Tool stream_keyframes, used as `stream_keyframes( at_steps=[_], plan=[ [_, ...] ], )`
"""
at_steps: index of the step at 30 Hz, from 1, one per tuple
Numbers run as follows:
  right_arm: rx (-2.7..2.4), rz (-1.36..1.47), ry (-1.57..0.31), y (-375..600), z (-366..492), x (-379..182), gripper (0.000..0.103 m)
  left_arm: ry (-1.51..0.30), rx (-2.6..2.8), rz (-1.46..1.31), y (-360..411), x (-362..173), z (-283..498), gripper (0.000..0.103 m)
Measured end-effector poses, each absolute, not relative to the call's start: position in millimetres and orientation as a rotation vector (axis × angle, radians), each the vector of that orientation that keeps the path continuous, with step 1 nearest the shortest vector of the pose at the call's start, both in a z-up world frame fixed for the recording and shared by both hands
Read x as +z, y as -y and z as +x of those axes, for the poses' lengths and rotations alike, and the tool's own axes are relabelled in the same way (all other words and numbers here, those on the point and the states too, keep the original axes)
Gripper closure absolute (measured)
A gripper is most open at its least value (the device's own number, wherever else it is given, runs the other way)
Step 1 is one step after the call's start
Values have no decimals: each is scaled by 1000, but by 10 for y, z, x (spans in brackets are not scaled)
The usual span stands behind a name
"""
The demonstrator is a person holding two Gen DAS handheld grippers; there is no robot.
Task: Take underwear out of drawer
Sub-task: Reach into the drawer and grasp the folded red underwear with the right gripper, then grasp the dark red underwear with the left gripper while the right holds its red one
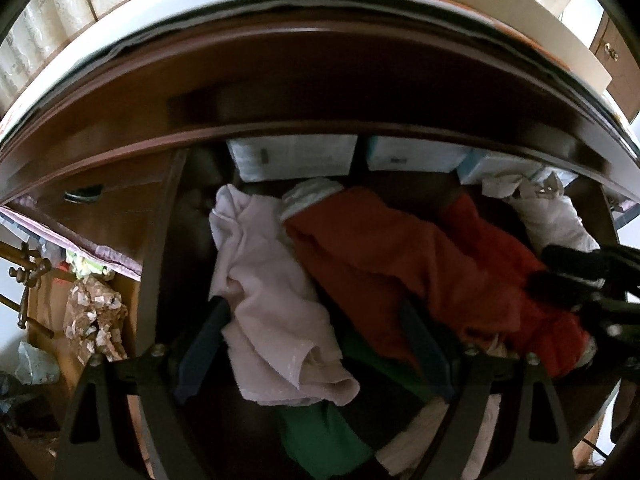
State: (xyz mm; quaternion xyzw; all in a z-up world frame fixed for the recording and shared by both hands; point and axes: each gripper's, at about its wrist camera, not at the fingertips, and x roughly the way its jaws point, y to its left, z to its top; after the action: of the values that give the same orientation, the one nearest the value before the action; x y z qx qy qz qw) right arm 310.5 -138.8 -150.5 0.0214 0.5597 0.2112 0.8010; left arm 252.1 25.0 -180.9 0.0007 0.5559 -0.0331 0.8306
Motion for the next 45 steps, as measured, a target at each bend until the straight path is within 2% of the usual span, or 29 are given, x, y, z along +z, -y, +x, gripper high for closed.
stream_keyframes(
  at_steps=[3,4,7,11,14,15,16,19,30,39,41,45],
  plan=[
    [461,17,-1230,1289,3141,-1620,62,-1193,-72,-29,-304,-1797,2529,15],
    [448,11,-1245,1279,3166,-1651,54,-1202,-71,-52,-342,-1791,2536,15],
    [442,31,-1282,1314,3204,-1704,46,-1217,-71,-118,-415,-1767,2551,15],
    [464,100,-1333,1342,3254,-1825,44,-1231,-56,-217,-434,-1765,2559,15],
    [508,93,-1362,1269,3254,-1925,44,-1242,-44,-222,-369,-1784,2555,15],
    [525,77,-1369,1233,3246,-1944,50,-1244,-40,-220,-353,-1781,2560,15],
    [545,81,-1372,1210,3239,-1950,60,-1249,-40,-223,-335,-1773,2574,15],
    [564,59,-1347,1173,3197,-1886,64,-1257,-31,-251,-322,-1749,2616,15],
    [550,118,-1208,1451,2828,-1488,66,-1221,9,-396,-345,-1639,2615,15],
    [569,185,-1243,1742,2639,-1510,66,-1246,40,-324,-34,-1713,2696,15],
    [571,205,-1247,1761,2623,-1505,66,-1262,18,-271,118,-1744,2719,8],
    [565,219,-1240,1847,2599,-1473,66,-1310,1,-76,355,-1874,2757,4]
  ],
)
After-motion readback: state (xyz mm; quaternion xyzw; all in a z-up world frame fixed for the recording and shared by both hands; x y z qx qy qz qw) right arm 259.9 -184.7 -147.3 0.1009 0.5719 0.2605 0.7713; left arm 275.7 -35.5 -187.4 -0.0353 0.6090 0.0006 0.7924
